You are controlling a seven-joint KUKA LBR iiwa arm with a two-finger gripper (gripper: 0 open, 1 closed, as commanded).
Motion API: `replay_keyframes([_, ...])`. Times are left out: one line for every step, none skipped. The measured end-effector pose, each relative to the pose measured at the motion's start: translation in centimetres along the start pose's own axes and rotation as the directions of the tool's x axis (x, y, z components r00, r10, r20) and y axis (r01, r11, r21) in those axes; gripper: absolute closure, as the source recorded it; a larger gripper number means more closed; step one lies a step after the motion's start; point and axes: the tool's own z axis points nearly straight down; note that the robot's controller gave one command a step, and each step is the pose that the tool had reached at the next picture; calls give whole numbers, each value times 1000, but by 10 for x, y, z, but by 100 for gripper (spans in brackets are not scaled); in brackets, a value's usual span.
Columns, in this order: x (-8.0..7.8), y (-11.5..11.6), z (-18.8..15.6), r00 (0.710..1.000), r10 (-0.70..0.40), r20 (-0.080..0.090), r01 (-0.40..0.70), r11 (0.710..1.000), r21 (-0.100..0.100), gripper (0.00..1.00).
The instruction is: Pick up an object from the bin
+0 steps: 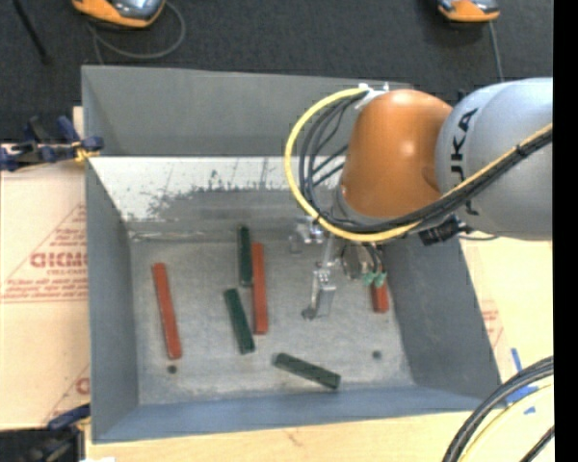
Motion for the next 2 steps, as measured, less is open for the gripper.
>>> replay_keyframes([11, 37, 72, 848, -530, -5, 530, 848, -2, 0])
replay_keyframes([4, 64, 118, 555, -832, -2, 832, 555, -2, 0])
